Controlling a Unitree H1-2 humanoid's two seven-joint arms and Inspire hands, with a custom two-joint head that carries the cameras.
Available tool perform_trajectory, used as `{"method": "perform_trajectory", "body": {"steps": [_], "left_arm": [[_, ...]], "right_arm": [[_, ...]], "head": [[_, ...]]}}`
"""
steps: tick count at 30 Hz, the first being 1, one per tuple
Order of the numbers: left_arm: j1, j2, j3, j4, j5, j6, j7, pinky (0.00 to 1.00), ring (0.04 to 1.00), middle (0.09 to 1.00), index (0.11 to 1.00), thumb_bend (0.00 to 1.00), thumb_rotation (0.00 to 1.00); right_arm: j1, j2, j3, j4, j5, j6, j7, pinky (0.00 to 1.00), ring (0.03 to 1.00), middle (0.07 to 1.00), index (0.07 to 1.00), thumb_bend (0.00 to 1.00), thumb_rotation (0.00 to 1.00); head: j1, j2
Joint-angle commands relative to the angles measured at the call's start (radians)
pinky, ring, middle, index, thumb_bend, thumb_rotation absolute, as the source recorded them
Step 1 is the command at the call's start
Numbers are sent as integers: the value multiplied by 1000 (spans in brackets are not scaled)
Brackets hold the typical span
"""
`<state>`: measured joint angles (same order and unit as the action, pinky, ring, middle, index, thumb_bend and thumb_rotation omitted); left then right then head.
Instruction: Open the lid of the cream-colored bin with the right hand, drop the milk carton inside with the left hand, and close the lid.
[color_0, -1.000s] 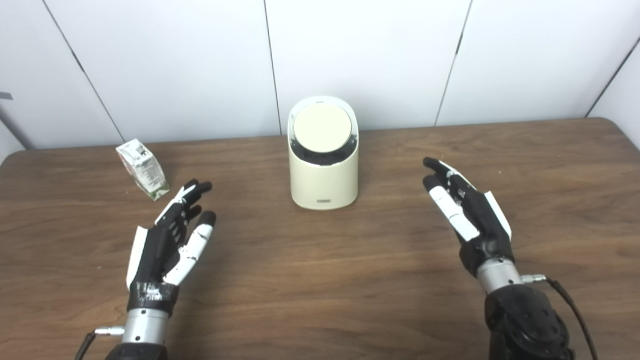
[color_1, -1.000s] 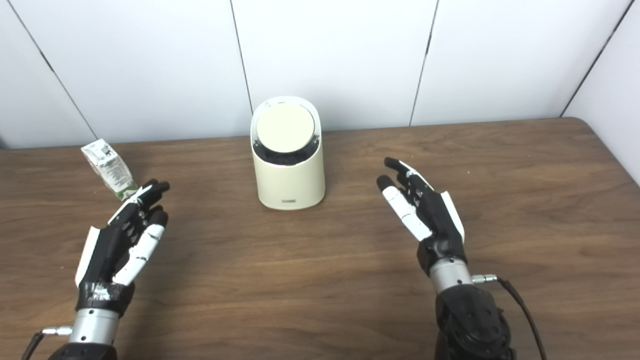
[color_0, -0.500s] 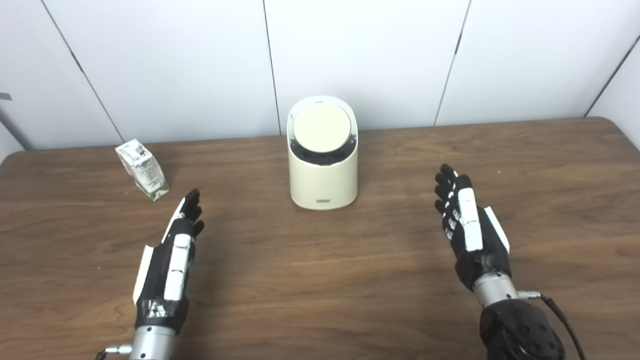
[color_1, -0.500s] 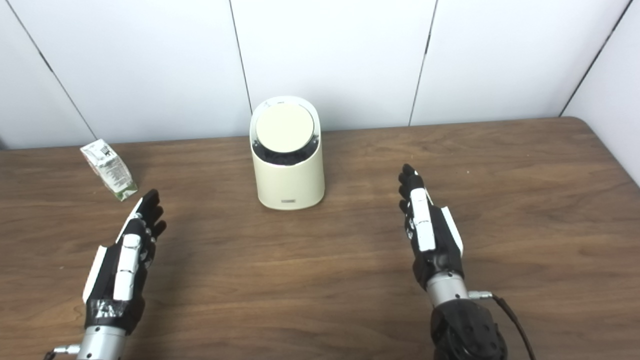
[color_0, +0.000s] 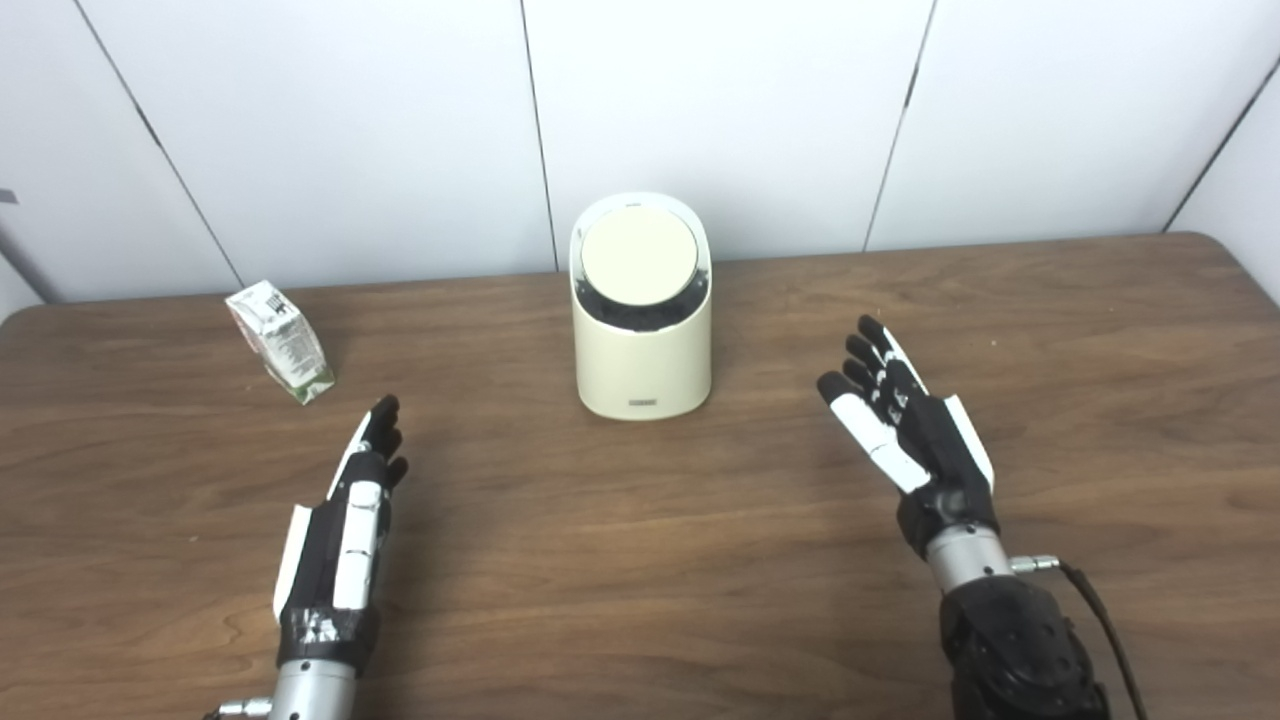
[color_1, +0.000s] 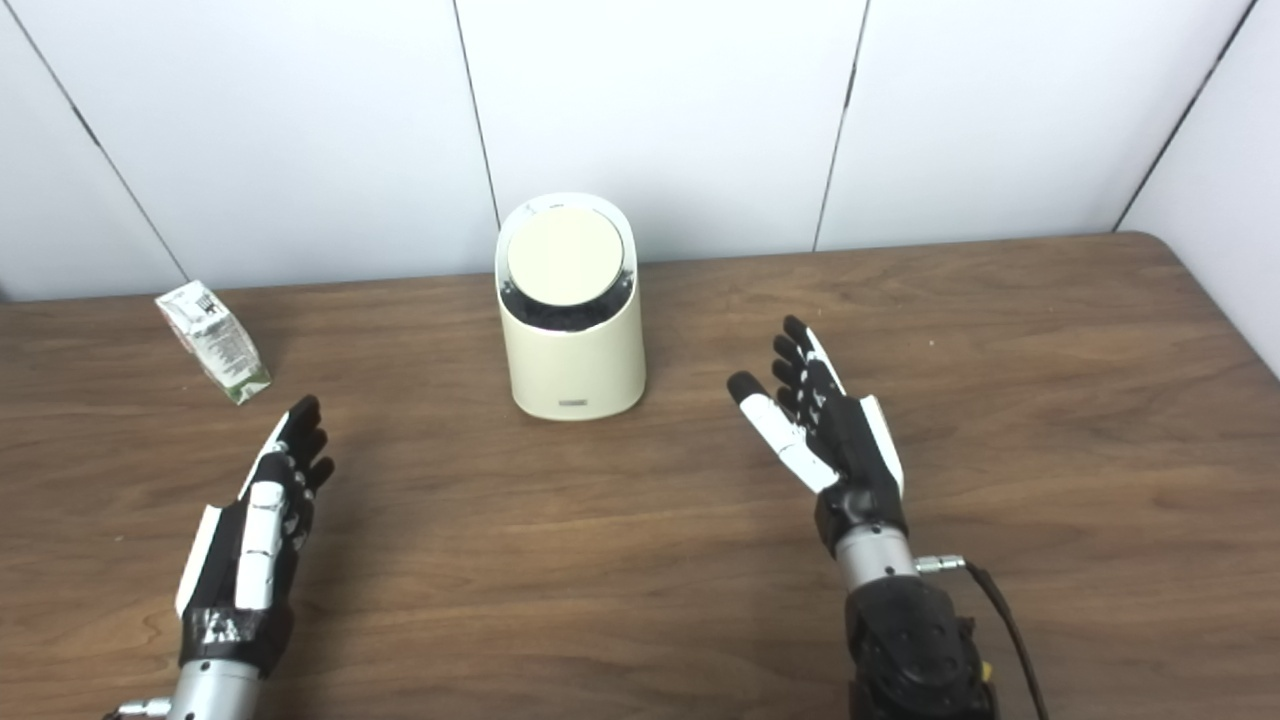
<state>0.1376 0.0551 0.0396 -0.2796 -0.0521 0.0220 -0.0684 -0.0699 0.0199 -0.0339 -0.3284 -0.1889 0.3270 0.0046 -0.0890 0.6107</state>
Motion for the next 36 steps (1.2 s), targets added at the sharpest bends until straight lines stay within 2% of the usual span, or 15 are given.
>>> {"method": "perform_trajectory", "body": {"steps": [1, 2, 4, 9, 15, 18, 27, 31, 36], "left_arm": [[-3, 11, -3, -13, -4, -49, -8, 999, 1000, 1000, 1000, 552, 906], [-2, 12, -3, -10, -1, -53, -8, 996, 1000, 1000, 1000, 544, 893], [3, 12, -3, -6, 2, -57, -7, 988, 996, 1000, 1000, 531, 884], [14, 9, -5, 2, 4, -66, -8, 984, 991, 1000, 1000, 515, 842], [24, 3, -12, 22, 11, -102, -7, 981, 989, 1000, 1000, 474, 832], [28, 2, -18, 29, 18, -113, -9, 987, 993, 1000, 1000, 474, 841], [36, -4, -33, 46, 34, -140, -5, 994, 1000, 1000, 1000, 451, 843], [38, -10, -35, 52, 60, -135, 8, 970, 991, 1000, 1000, 460, 865], [43, -11, -43, 53, 75, -134, 17, 979, 994, 1000, 1000, 461, 869]], "right_arm": [[-48, -4, 11, 11, -29, -85, -34, 890, 899, 905, 904, 796, 495], [-60, -5, 17, 27, -41, -95, -45, 888, 899, 900, 903, 813, 476], [-79, -8, 27, 55, -61, -108, -62, 875, 898, 893, 902, 830, 466], [-140, -10, 40, 114, -72, -131, -83, 883, 906, 892, 908, 842, 484], [-227, -22, 67, 164, -130, -114, -106, 855, 888, 883, 896, 847, 474], [-267, -20, 73, 192, -128, -121, -115, 819, 889, 885, 888, 874, 431], [-344, -21, 82, 241, -111, -134, -110, 813, 919, 909, 913, 889, 398], [-379, -29, 100, 257, -144, -119, -111, 802, 912, 902, 914, 882, 414], [-425, -46, 125, 304, -172, -139, -113, 826, 908, 897, 907, 880, 387]], "head": [[8, -13], [8, -13], [24, -38], [36, -68], [54, -112], [65, -129], [86, -163], [89, -178], [93, -187]]}}
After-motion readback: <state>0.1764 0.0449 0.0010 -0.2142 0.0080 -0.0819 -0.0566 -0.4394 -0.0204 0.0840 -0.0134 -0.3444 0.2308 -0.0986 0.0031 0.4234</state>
